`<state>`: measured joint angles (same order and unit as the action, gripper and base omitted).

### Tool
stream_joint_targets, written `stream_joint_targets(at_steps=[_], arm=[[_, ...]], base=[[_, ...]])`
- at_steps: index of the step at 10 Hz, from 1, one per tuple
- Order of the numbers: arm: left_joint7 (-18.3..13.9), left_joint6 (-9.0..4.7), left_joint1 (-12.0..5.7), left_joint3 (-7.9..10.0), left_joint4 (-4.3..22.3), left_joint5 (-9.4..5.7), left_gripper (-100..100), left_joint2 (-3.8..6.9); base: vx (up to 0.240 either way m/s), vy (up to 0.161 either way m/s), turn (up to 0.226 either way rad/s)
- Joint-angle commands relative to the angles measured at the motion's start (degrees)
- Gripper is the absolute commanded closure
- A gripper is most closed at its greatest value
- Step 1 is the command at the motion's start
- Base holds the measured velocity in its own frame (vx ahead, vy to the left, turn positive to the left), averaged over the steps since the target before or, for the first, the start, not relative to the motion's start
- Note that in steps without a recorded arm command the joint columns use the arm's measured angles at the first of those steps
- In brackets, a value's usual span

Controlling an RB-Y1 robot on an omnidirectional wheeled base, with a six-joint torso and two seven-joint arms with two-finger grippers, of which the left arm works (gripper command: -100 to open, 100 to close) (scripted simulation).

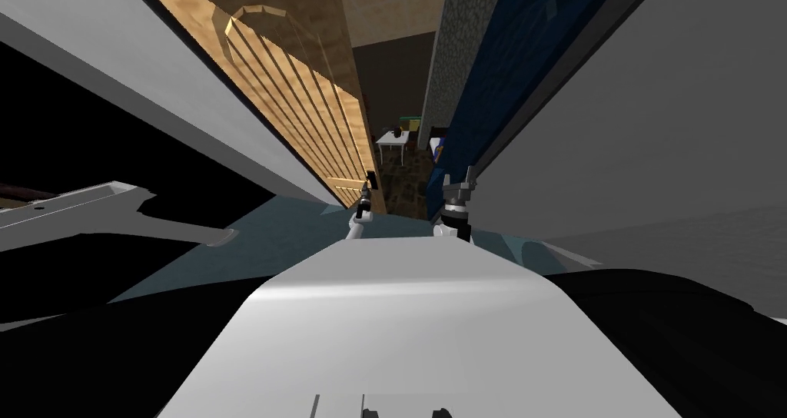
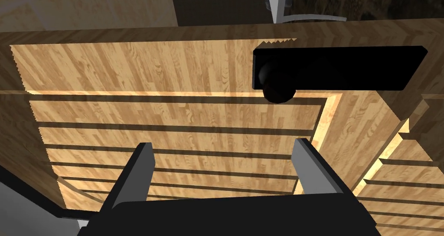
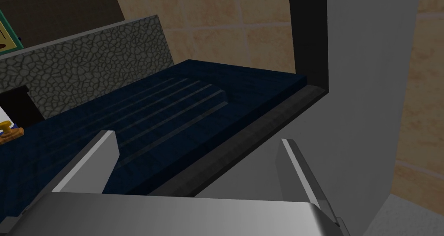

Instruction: Push the door open

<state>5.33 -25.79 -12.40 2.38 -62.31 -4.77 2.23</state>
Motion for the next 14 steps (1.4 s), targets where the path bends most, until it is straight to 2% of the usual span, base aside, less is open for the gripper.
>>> stream_joint_targets(at_steps=[1,3,4,5,6,8,12,13,14], arm=[[-0.11,0.36,-1.52,0.04,2.52,0.02,-100,-0.22],[-0.1,0.58,-2.98,0.11,4.92,0.06,-100,-0.62],[-0.09,0.78,-4.31,0.17,7.08,0.1,-100,-1.05],[-0.09,0.78,-4.31,0.17,7.08,0.1,-100,-1.05],[-0.09,0.87,-4.97,0.21,8.16,0.11,-100,-1.26],[-0.08,1.21,-7.26,0.32,11.88,0.18,-100,-2.12],[-0.06,1.64,-10.18,0.46,16.65,0.26,-100,-3.44],[-0.06,1.73,-10.76,0.49,17.59,0.28,-100,-3.77],[0.0,1.52,-10.49,0.52,17.2,0.26,-100,-3.6]], base=[[0.021,0.188,-0.147],[0.005,0.154,-0.103],[0.018,0.186,-0.138],[0.024,0.142,-0.079],[0.024,0.086,-0.057],[0.022,0.175,-0.171],[-0.005,0.207,-0.109],[-0.028,0.187,-0.086],[-0.013,0.083,-0.025]])
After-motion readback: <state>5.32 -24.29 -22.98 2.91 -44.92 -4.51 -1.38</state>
